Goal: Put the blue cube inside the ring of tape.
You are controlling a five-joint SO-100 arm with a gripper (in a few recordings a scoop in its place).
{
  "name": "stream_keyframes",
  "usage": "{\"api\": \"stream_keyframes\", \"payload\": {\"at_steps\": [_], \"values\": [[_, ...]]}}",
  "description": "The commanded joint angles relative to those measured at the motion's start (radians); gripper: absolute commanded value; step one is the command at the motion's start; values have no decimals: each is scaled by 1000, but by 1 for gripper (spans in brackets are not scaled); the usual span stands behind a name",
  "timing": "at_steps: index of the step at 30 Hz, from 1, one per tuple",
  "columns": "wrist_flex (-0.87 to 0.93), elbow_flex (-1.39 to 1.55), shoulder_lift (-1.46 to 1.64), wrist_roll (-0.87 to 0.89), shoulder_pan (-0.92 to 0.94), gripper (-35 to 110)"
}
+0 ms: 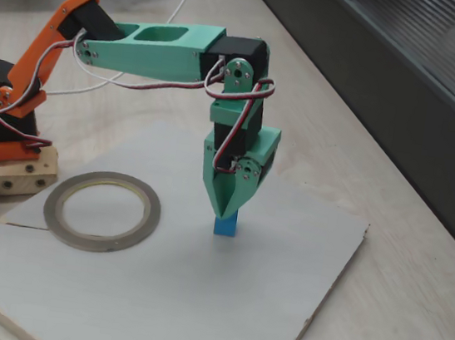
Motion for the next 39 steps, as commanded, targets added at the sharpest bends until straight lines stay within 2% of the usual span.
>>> {"api": "stream_keyframes", "payload": {"at_steps": [1,15,21,26,39], "values": [[8,-18,32,8,-8,-1],[9,-20,34,14,-6,0],[26,-11,34,15,-6,16],[169,-20,34,15,-6,26],[196,-20,34,15,-5,38]]}}
